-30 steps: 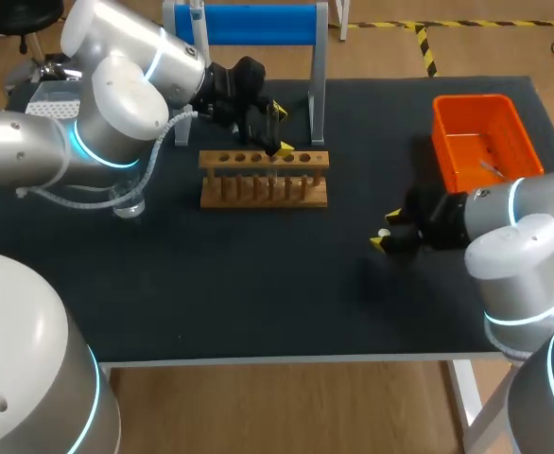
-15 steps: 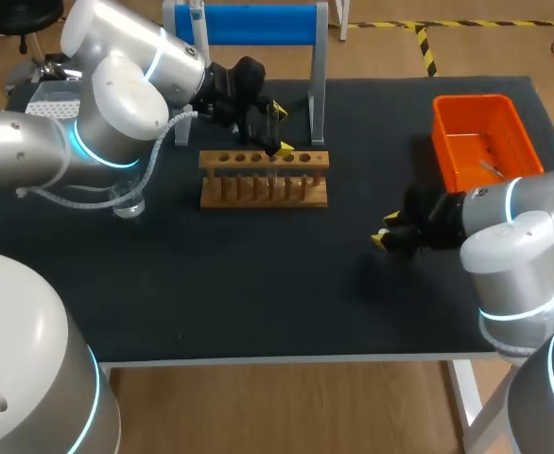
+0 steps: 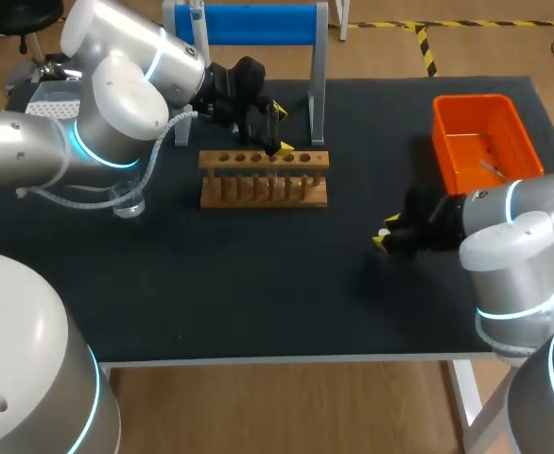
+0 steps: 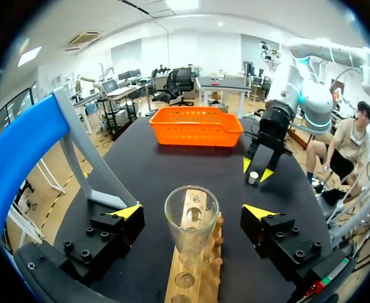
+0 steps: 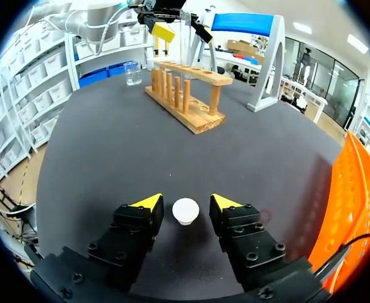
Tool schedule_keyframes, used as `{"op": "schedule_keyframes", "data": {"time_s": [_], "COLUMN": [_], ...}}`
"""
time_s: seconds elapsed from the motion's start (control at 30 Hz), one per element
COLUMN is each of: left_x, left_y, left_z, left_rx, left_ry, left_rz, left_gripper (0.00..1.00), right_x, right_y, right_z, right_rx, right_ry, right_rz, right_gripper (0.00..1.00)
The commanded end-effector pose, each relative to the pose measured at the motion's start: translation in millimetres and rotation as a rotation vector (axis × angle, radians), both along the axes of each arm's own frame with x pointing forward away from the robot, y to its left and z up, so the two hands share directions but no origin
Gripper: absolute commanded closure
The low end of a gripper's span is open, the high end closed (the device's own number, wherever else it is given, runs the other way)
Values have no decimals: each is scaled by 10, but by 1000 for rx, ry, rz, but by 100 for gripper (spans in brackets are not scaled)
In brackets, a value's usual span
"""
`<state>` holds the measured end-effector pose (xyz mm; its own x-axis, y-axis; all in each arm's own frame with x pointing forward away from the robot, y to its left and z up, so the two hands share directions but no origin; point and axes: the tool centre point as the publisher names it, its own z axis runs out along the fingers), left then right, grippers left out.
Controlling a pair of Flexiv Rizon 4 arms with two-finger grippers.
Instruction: Invert the test tube, pick up the pipette, mount the tip to pipette, aspirate from beaker and dispense into the tube, eject the tip, return the pipette, and cap with the stopper.
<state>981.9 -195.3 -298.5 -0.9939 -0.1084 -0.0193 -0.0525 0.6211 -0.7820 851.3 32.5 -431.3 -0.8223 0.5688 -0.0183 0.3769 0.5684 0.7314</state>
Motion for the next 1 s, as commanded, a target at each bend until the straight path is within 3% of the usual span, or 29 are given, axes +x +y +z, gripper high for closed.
{"op": "schedule_keyframes", "data": {"time_s": [0.03,0.8,0.93,1.0], "left_x": [12,12,12,12], "left_y": [0,0,0,0], "left_z": [-3,-3,-3,-3], "left_rx": [1,1,1,1], "left_ry": [1,1,1,1], "left_rz": [-3,-3,-3,-3], "left_gripper": [0,0,0,0], "right_x": [0,-7,-22,-25], "right_y": [1,21,25,26], "right_z": [-10,-12,-19,-21], "right_rx": [0,-3,-4,-4], "right_ry": [1,3,6,8], "right_rz": [2,8,8,8], "right_gripper": [55,72,81,95]}}
